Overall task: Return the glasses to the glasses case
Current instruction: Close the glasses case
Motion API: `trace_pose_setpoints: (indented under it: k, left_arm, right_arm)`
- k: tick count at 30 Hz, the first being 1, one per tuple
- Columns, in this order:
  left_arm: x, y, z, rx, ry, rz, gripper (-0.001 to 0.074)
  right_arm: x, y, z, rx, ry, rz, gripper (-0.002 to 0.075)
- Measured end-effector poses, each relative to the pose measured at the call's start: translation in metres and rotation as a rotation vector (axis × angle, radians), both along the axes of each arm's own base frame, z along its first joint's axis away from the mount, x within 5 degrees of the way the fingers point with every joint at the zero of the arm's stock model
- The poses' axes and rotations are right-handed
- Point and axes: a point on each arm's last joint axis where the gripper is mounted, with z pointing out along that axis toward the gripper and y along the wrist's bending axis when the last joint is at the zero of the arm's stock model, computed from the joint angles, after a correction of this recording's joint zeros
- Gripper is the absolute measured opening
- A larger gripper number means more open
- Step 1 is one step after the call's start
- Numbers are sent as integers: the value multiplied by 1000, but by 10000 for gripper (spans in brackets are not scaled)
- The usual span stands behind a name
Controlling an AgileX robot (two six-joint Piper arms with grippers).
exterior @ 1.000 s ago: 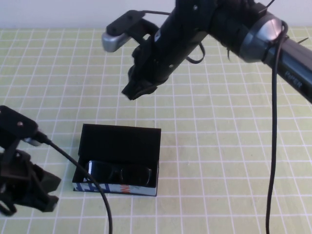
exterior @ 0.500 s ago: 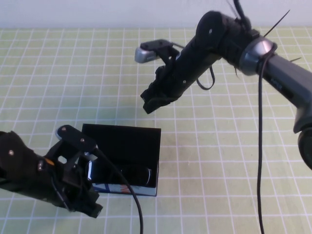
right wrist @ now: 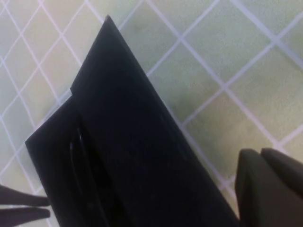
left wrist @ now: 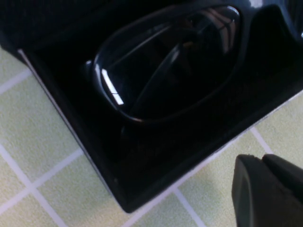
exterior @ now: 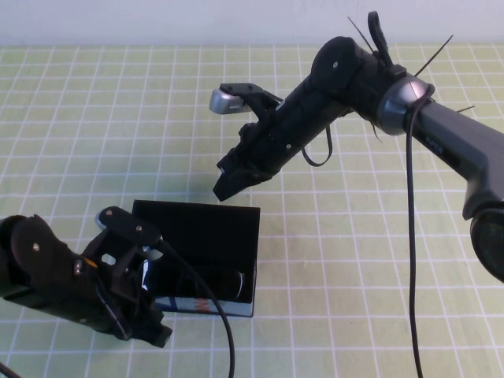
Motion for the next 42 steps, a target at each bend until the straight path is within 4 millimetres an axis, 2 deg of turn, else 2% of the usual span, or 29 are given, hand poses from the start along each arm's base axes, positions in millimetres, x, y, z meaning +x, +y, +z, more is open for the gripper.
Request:
trace_pose_setpoints:
  k: [9,17,22,29,34,37,42]
  left_arm:
    - [0,0,0,-2,-1,3,-3]
    - [0,0,0,-2,-3,4,-3]
    - [1,0,0,-2,-7,5,-3]
    - [-1,0,2,24,15,-46,-3]
    - [-3,5,27,184,177,-273,-3]
    - [2,11,49,275,219,-261,-3]
    - [6,20,104,329,76,-160,-3]
  right_arm:
    - [-6,-2,-26,-19,57,7,-16]
    - [-12,12,-11,207,97,58,-16]
    - [-21,22,-8,197,97,82,-16]
    - [-48,38,1,151,105,138,-16]
    - [-58,43,-3,127,144,139,-16]
    - [-67,48,-10,101,166,154,-16]
    - [-81,54,-23,33,171,197,-16]
